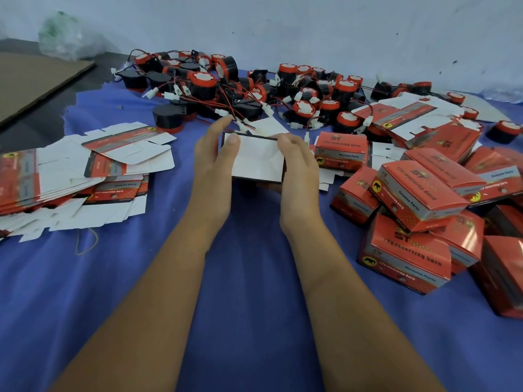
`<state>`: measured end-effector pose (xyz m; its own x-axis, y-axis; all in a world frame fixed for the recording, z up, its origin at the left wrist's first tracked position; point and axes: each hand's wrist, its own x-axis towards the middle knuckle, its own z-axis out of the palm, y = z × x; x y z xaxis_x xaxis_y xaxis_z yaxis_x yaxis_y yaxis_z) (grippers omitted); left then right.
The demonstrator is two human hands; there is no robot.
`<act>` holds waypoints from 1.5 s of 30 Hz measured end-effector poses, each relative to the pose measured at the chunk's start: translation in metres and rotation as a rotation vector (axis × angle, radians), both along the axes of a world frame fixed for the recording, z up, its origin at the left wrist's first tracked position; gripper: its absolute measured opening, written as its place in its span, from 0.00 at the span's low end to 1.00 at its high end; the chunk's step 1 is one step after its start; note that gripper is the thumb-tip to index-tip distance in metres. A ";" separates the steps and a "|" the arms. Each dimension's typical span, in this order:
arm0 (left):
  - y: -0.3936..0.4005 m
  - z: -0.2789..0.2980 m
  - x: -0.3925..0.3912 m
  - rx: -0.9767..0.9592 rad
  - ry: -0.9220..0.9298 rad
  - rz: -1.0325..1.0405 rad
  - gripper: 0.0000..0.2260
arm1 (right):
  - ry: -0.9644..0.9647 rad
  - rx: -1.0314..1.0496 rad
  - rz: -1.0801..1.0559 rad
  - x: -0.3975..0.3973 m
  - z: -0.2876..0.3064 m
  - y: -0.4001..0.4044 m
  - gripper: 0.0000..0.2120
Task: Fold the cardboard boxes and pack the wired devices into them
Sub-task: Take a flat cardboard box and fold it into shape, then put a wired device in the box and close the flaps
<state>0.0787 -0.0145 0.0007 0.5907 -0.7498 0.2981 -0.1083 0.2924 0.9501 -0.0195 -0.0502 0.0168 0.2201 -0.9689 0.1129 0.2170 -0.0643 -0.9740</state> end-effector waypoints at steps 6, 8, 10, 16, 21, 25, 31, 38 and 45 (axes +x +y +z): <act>-0.003 -0.003 0.000 0.111 0.011 0.019 0.35 | -0.266 0.065 -0.010 -0.003 -0.006 -0.008 0.07; -0.003 -0.006 0.004 0.118 0.080 0.027 0.38 | -0.285 0.021 -0.036 -0.005 -0.006 -0.008 0.06; -0.003 -0.003 0.008 0.176 0.196 -0.041 0.42 | -0.273 -0.045 -0.049 -0.005 -0.006 -0.009 0.04; -0.001 0.001 0.011 0.174 0.280 -0.051 0.17 | -0.137 -0.159 0.056 -0.003 -0.006 -0.003 0.11; 0.004 0.003 0.031 -0.083 0.475 0.377 0.25 | 0.384 -0.335 -0.047 0.022 -0.015 -0.014 0.20; 0.005 0.003 0.028 -0.192 0.571 0.426 0.25 | 0.586 -0.365 0.093 0.054 -0.003 -0.057 0.21; -0.003 0.000 0.028 -0.253 0.719 0.552 0.20 | 0.617 -0.422 0.213 0.111 0.005 -0.130 0.34; -0.010 -0.002 0.037 -0.302 0.774 0.647 0.18 | 1.263 -0.633 0.240 0.162 -0.009 -0.145 0.41; -0.008 -0.001 0.038 -0.251 0.777 0.631 0.22 | 1.410 -0.883 0.141 0.152 -0.012 -0.108 0.11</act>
<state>0.1169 -0.0221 -0.0004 0.9515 -0.2053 -0.2290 0.3071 0.5948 0.7429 0.1322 -0.1583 0.0050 0.6923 -0.6847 0.2279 -0.6886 -0.7212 -0.0752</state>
